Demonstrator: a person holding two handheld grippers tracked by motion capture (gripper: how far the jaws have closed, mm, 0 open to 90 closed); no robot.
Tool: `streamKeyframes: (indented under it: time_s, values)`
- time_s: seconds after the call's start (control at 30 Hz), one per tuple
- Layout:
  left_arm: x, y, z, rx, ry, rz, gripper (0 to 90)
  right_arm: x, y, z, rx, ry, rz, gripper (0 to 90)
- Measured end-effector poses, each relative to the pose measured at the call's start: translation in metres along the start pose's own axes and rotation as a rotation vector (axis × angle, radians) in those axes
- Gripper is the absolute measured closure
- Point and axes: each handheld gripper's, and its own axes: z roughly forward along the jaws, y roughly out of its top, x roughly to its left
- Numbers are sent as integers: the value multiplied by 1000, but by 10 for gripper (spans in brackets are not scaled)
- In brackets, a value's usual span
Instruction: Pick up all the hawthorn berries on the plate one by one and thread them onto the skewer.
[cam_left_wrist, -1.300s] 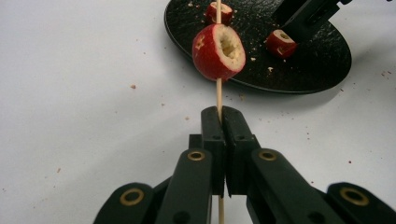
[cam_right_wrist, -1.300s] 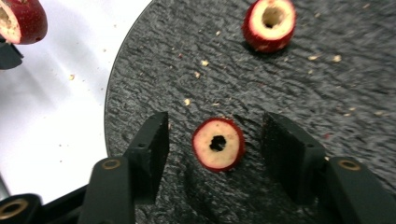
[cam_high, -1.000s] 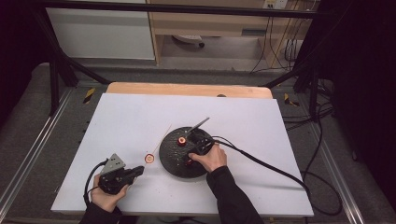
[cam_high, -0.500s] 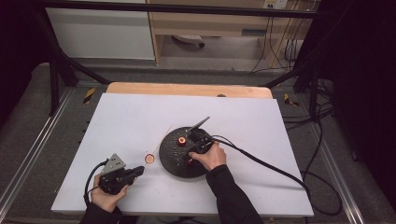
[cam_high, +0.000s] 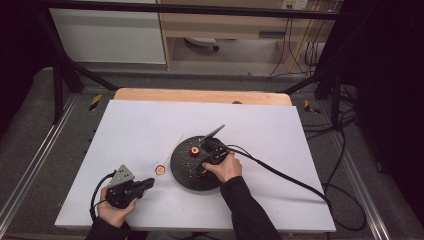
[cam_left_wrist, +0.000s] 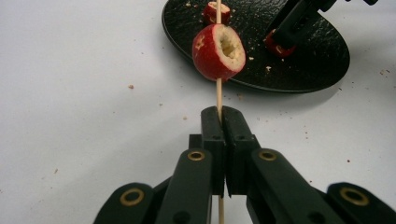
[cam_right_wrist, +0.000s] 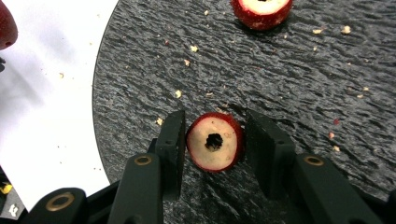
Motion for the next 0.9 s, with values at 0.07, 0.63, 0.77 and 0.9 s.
streamKeyframes:
  time_s: [0.07, 0.63, 0.77, 0.9]
  values:
    - [0, 0, 0, 0, 0, 0, 880, 0, 0, -1, -6, 9, -1, 600]
    - [-1, 0, 0, -3, -4, 0, 880, 2, 1, -26, -81, 26, 0, 603]
    - [-1, 0, 0, -4, -3, -1, 880, 3, 1, -32, -111, 29, -5, 604]
    - [-2, 0, 0, -8, -2, -2, 880, 4, 1, -38, -142, 41, -3, 604]
